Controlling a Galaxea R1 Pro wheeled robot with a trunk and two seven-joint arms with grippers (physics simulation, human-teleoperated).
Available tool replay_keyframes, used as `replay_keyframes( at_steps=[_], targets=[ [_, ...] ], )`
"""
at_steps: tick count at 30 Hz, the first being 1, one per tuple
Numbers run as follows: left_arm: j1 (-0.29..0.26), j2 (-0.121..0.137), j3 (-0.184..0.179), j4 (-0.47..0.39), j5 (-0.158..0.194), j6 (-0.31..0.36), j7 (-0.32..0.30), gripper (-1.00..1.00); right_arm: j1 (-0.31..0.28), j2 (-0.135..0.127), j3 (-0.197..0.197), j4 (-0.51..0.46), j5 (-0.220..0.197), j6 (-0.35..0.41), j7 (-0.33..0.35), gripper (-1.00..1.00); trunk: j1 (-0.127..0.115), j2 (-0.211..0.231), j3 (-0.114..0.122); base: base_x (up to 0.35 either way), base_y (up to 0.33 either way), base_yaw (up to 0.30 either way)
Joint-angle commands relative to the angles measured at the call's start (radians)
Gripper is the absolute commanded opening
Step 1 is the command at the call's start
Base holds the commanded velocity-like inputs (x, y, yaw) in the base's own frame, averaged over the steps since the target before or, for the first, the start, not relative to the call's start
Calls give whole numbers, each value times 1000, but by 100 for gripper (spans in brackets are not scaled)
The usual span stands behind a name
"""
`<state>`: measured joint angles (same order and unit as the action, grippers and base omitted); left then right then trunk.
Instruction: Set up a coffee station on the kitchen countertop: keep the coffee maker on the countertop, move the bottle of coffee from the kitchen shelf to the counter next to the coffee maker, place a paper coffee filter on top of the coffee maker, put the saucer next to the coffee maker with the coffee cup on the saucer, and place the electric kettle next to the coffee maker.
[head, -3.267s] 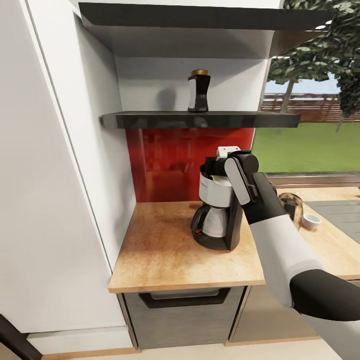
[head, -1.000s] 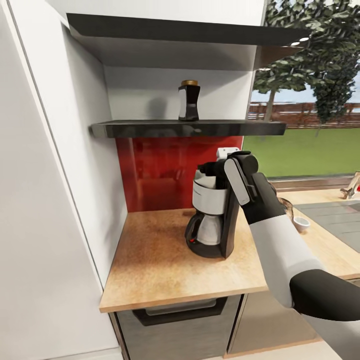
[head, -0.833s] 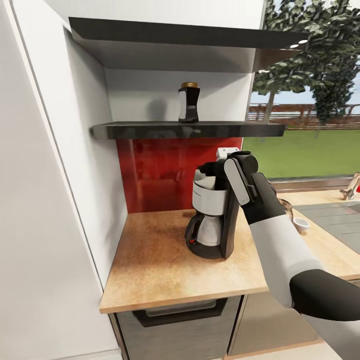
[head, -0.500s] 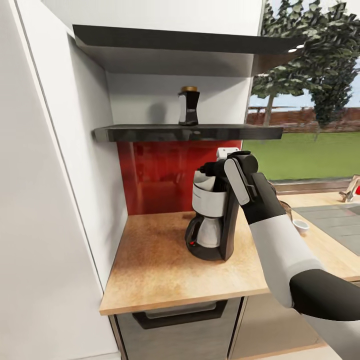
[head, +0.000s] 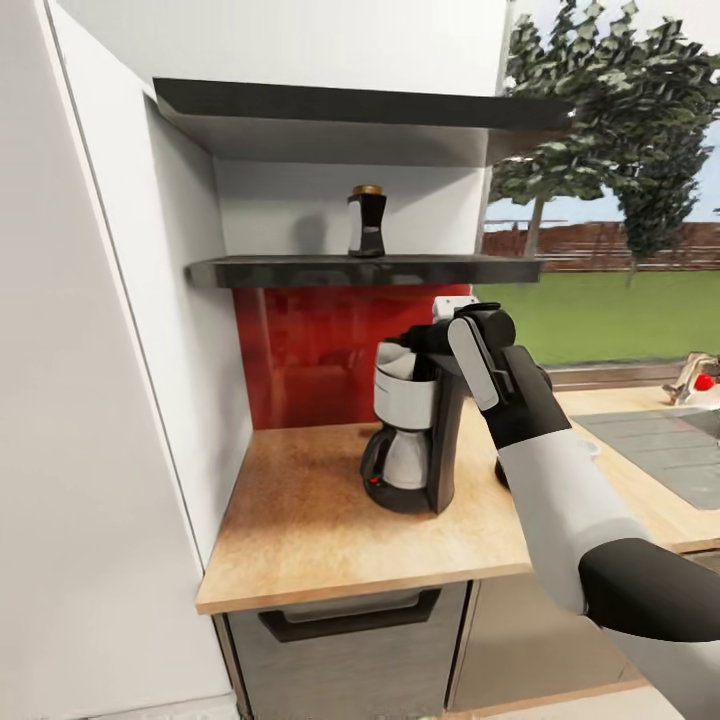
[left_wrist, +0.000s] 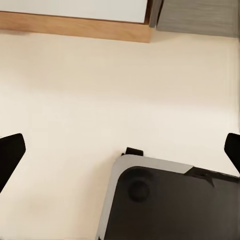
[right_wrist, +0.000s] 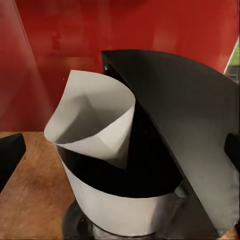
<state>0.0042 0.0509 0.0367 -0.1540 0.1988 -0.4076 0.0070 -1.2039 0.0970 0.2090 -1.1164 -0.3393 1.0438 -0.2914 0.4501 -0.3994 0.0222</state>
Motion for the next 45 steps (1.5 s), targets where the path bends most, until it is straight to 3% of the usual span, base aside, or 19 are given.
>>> replay_keyframes(
  at_steps=[1,22,31,45],
  targets=[
    [0,0,3,-1,-1,-1,1,100,0,0,1,0,-11,2,-10,100,0,-1,0,-246,-168,0],
    [0,0,4,-1,-2,0,1,100,0,0,1,0,-14,1,-6,100,0,-1,0,-144,-76,12],
    [0,0,4,-1,-3,0,1,100,0,0,1,-1,-14,1,-7,100,0,-1,0,-13,0,273],
    [0,0,3,-1,-4,0,1,100,0,0,1,-2,-14,1,-7,100,0,-1,5,-216,0,276]
  ],
)
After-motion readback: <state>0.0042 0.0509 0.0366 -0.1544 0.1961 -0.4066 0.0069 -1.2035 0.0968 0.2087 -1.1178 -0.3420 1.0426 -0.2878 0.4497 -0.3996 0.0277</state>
